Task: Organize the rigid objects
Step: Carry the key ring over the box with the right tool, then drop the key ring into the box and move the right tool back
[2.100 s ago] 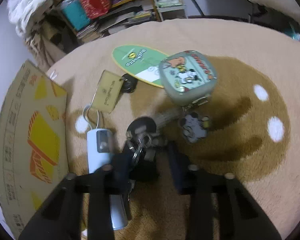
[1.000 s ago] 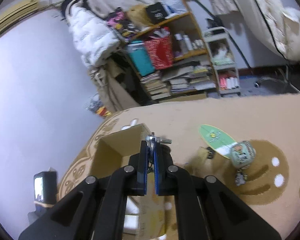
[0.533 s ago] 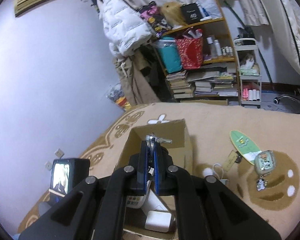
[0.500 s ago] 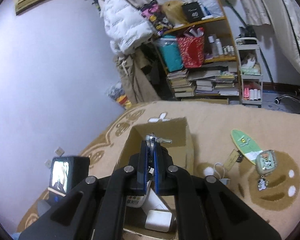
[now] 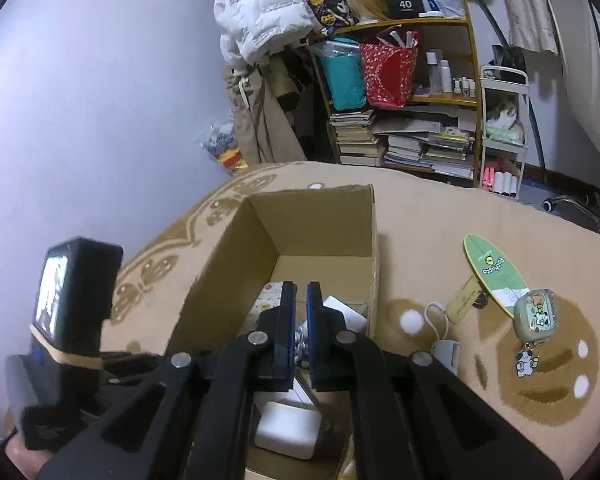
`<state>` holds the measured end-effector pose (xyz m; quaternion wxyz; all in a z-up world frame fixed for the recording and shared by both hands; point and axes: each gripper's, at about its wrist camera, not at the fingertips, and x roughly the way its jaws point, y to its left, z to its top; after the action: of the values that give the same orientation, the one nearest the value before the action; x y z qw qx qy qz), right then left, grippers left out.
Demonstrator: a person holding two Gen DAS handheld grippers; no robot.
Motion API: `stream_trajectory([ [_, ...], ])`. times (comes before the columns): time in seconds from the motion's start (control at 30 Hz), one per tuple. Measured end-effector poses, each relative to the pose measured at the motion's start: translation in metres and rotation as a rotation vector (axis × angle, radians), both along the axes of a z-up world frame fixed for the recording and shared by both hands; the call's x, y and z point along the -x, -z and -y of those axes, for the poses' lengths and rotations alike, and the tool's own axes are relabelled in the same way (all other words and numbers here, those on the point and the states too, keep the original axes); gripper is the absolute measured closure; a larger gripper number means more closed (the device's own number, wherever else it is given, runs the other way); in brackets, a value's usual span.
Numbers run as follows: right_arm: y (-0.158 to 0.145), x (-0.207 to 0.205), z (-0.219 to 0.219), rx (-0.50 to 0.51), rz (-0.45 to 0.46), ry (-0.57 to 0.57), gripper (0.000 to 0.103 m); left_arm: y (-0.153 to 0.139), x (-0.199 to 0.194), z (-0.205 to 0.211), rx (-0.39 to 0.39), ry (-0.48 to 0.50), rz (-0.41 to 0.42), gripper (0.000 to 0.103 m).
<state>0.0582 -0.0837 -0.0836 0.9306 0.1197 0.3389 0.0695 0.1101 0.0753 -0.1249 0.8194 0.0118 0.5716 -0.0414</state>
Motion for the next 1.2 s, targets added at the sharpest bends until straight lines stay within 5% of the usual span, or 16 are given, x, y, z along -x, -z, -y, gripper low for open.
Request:
stream_trajectory([
  [0.43, 0.000, 0.001, 0.001, 0.018, -0.024, 0.002, 0.093, -0.001, 0.001, 0.001, 0.001, -0.002, 0.000, 0.092],
  [0.6, -0.016, 0.008, 0.017, 0.014, 0.028, 0.058, 0.048, -0.001, 0.001, 0.001, 0.001, -0.002, -0.001, 0.091],
  [0.73, -0.018, 0.007, 0.035, 0.016, 0.021, 0.093, 0.046, -0.001, 0.001, 0.001, 0.000, -0.002, -0.001, 0.091],
  [1.0, 0.000, 0.007, 0.070, 0.034, -0.061, 0.223, 0.012, -0.001, 0.000, 0.002, 0.003, -0.003, -0.002, 0.091],
  [1.2, 0.028, 0.011, 0.081, 0.039, -0.151, 0.237, 0.007, 0.000, 0.001, 0.002, 0.000, -0.002, -0.001, 0.091],
])
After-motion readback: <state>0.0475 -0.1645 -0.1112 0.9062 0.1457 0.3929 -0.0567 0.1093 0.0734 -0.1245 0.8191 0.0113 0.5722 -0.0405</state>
